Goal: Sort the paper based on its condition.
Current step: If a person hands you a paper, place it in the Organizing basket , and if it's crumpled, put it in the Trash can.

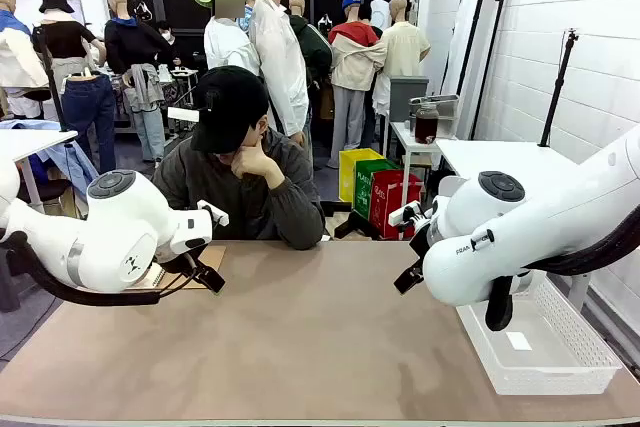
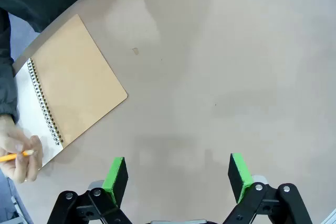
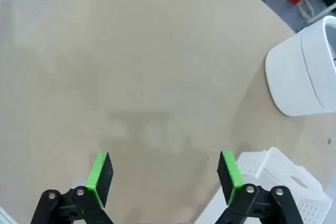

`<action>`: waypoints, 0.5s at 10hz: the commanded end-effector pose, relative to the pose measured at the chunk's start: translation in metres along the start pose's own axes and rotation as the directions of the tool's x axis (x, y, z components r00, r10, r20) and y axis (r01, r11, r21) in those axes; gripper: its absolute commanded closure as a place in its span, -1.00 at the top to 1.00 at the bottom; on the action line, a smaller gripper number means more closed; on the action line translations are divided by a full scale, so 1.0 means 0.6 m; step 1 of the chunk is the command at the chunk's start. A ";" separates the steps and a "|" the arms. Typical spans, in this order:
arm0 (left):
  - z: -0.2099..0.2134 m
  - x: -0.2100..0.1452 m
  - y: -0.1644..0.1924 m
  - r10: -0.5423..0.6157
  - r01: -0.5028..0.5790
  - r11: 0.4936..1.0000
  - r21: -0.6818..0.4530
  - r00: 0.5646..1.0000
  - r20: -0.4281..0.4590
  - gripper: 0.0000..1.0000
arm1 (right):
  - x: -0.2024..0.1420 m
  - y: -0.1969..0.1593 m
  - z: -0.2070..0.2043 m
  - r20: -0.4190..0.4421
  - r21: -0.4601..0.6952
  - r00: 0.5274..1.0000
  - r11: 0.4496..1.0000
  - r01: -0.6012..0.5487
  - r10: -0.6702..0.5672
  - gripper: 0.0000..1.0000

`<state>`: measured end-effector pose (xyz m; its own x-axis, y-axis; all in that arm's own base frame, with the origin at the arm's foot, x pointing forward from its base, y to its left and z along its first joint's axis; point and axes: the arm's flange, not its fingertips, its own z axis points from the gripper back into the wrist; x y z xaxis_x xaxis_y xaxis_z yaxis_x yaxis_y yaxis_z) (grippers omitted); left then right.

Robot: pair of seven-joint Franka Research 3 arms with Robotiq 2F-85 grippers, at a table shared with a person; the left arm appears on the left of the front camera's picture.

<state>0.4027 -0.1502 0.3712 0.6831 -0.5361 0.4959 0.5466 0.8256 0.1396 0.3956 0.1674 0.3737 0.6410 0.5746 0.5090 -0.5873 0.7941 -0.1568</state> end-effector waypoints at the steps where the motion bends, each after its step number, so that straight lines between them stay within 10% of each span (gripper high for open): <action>1: 0.000 0.000 0.000 0.000 0.000 1.000 0.000 1.000 0.000 1.00 | 0.000 0.000 0.000 0.000 0.000 1.000 1.000 0.000 0.000 1.00; 5: 0.000 0.000 0.000 0.000 0.000 1.000 0.000 1.000 0.000 1.00 | 0.000 0.000 0.000 0.000 0.000 1.000 1.000 0.000 0.000 1.00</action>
<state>0.4024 -0.1509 0.3712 0.6821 -0.5375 0.4957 0.5480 0.8247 0.1401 0.3956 0.1673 0.3737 0.6411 0.5744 0.5089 -0.5870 0.7942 -0.1569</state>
